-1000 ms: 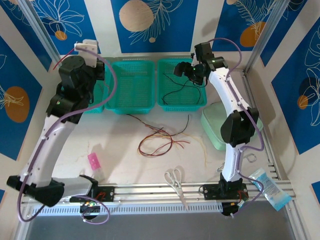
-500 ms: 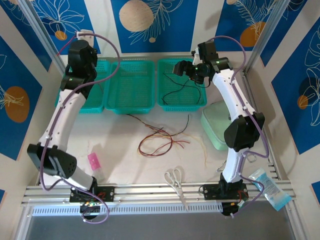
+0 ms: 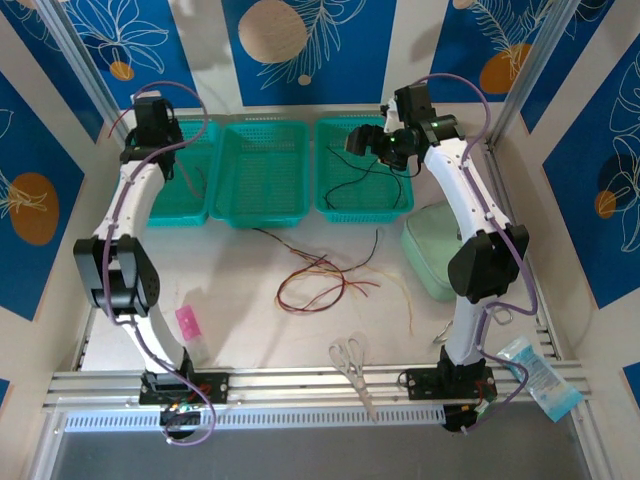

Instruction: Untangle the cables

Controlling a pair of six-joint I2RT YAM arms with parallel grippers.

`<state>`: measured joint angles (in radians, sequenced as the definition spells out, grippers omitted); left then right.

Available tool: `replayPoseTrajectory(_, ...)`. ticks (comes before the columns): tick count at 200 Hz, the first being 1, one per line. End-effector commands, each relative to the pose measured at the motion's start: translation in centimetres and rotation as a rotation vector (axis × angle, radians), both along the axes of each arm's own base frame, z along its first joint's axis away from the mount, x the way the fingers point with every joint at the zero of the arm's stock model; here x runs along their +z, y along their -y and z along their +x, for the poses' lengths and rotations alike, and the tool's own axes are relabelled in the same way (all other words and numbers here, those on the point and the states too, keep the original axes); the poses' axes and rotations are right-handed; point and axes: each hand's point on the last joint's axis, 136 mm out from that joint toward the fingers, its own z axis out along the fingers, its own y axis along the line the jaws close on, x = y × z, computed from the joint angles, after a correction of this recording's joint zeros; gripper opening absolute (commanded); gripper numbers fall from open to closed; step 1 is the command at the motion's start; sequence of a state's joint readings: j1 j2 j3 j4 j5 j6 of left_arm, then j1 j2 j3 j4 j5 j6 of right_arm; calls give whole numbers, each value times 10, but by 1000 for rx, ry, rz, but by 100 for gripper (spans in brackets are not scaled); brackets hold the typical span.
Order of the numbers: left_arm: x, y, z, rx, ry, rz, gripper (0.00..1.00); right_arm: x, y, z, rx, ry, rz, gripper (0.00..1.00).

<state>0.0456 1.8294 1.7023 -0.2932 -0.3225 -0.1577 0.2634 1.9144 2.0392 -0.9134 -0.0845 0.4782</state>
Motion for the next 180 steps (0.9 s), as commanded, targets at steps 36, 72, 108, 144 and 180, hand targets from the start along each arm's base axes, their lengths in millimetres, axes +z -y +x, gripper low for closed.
replayPoseTrajectory(36, -89, 16, 22, -31, -80, -407, 0, -18, -21, -5, 82, -64, -6, 89)
replayPoseTrajectory(72, -126, 30, 35, -108, -221, -498, 0, -13, -25, -3, 92, -51, -18, 89)
replayPoseTrajectory(108, -144, 29, 33, -121, -271, -515, 0, -16, -28, -4, 94, -65, -20, 89)
replayPoseTrajectory(144, -162, 22, 32, -116, -336, -676, 0, -19, -32, -6, 92, -55, -23, 89)
replayPoseTrajectory(180, -168, 29, 41, -155, -342, -842, 0, -21, -32, -6, 87, -64, -32, 89)
